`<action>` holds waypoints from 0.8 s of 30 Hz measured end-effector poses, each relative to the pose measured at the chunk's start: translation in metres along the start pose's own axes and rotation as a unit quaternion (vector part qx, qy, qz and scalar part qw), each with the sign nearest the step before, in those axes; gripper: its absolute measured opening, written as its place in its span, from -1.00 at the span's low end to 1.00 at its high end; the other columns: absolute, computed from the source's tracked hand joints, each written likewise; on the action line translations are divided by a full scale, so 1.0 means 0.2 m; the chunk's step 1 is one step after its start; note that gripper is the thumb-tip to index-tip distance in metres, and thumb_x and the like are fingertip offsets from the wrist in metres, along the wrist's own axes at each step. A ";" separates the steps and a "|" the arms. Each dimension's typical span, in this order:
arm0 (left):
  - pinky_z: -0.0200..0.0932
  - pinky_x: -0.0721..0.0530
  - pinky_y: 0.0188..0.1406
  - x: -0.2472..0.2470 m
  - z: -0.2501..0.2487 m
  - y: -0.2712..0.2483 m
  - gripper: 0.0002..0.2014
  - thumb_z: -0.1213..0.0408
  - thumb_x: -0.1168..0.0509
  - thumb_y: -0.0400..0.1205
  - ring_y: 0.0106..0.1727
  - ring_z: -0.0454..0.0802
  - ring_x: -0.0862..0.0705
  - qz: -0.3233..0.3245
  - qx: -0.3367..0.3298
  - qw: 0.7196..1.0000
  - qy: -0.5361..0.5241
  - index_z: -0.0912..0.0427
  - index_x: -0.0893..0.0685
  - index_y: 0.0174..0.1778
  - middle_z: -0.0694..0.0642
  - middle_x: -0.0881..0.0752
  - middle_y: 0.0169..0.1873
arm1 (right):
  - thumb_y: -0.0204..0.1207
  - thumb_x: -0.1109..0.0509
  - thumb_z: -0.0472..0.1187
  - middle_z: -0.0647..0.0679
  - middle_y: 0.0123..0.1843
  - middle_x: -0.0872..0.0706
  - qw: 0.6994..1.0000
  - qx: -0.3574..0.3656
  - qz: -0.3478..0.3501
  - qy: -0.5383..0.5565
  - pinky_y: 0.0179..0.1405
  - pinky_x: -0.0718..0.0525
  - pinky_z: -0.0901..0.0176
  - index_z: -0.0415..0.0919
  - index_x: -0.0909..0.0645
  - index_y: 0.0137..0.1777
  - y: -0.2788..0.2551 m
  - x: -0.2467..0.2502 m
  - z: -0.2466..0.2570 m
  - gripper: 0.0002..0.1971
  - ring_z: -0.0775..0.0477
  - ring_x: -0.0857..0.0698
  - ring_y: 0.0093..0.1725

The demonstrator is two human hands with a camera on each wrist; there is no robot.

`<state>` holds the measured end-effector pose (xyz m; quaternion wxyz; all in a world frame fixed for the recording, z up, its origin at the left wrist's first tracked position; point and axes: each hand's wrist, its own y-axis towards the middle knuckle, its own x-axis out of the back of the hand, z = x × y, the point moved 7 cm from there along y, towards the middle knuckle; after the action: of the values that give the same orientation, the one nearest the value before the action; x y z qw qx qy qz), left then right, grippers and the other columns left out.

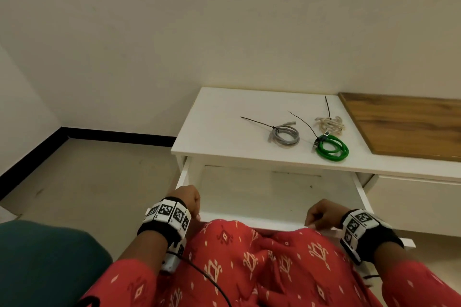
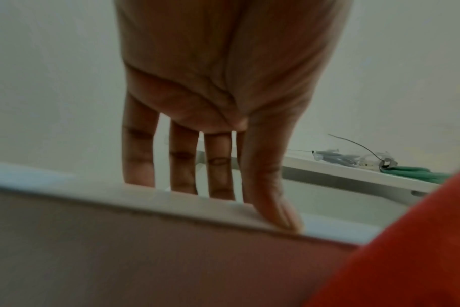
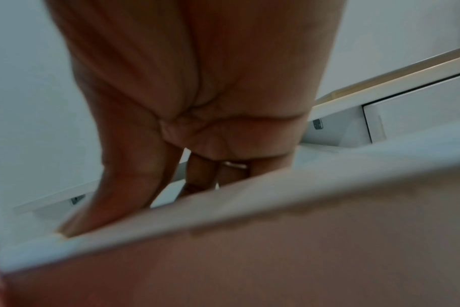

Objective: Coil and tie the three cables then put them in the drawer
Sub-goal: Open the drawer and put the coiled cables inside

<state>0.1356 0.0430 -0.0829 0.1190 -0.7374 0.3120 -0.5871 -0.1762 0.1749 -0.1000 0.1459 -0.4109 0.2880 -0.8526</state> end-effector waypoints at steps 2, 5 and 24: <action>0.00 -0.75 0.05 0.01 -0.01 -0.01 -0.77 0.45 -0.50 0.34 -0.10 0.07 -0.80 -0.005 0.003 1.000 0.019 0.17 -0.62 -0.56 0.13 -0.82 -0.30 | 0.40 -0.39 -0.48 0.34 -0.66 -0.65 1.000 0.002 -0.008 -0.005 -0.42 -0.52 0.59 0.01 -0.62 -0.40 -0.01 0.00 0.01 -0.65 0.45 -0.59 -0.55; -0.03 -0.71 0.09 0.04 -0.09 -0.01 -0.78 0.35 -0.49 0.40 -0.02 0.10 -0.77 0.016 -0.013 0.996 0.083 0.20 -0.60 -0.52 0.19 -0.80 -0.17 | 0.40 -0.39 -0.48 0.29 -0.67 -0.64 1.000 0.001 0.011 -0.018 -0.43 -0.54 0.55 0.03 -0.62 -0.41 -0.01 0.00 0.02 -0.65 0.41 -0.59 -0.57; 0.07 0.03 0.64 0.34 -1.25 0.54 -0.03 -0.18 -0.37 0.41 0.65 0.18 0.09 -0.181 -0.263 0.948 0.015 0.17 -0.03 0.59 0.27 0.01 0.62 | 0.25 -0.52 0.17 -0.10 0.66 -0.08 0.944 -0.117 -0.287 -0.110 0.53 -0.30 -0.15 0.11 -0.14 0.56 0.21 0.89 -0.07 -0.09 -0.26 -0.20 0.59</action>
<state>-0.1265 -0.0341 -0.0175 -0.1921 -0.7778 0.3190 -0.5064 -0.2969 0.0597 -0.0222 -0.1234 -0.5814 0.2377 -0.7682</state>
